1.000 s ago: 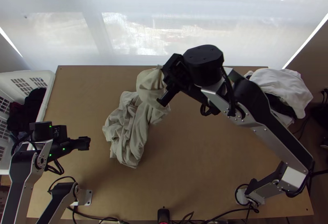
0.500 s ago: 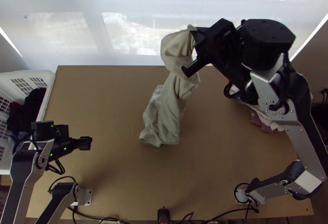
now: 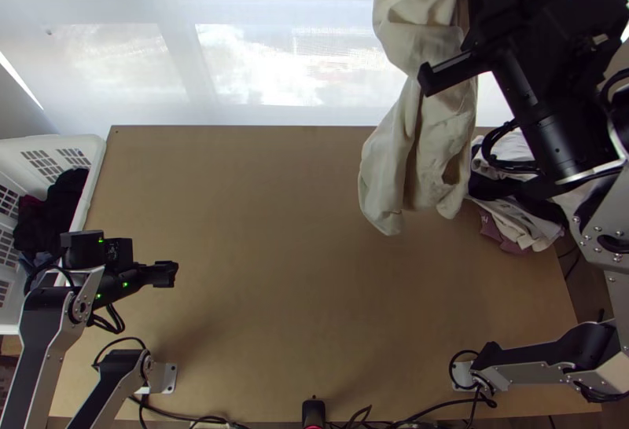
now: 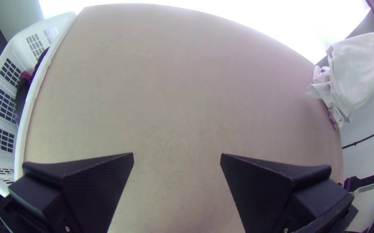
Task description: Fold the t-shirt
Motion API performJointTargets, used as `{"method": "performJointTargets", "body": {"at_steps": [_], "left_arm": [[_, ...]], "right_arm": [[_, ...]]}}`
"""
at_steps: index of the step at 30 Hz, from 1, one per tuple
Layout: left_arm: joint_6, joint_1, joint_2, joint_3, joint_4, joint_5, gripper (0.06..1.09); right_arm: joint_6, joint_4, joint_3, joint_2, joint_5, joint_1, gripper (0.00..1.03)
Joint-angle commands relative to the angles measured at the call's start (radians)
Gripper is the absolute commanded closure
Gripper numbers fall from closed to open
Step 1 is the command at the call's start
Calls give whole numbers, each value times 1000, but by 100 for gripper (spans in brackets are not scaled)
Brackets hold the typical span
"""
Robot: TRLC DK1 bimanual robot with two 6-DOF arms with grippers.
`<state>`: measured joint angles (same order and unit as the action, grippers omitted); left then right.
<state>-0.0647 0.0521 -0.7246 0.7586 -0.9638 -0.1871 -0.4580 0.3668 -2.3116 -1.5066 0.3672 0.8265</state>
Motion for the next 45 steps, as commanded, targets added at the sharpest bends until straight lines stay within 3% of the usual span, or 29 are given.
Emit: {"method": "performJointTargets", "body": {"at_steps": [1, 12, 23, 34, 45], "left_arm": [[0, -8, 1, 7, -3, -2, 11], [0, -60, -16, 125, -16, -3, 11], [-23, -156, -141, 387, -64, -84, 11], [8, -307, -331, 547, -49, -81, 11], [114, -520, -464, 495, -6, -55, 11]], "right_arm": [[-13, 43, 6, 23, -1, 76, 100], [-18, 155, 27, -43, 1, 192, 100], [-11, 166, 23, -127, 1, 203, 100], [-16, 166, 17, -156, 3, 218, 100], [-24, 164, 15, -182, 15, 215, 100]]}}
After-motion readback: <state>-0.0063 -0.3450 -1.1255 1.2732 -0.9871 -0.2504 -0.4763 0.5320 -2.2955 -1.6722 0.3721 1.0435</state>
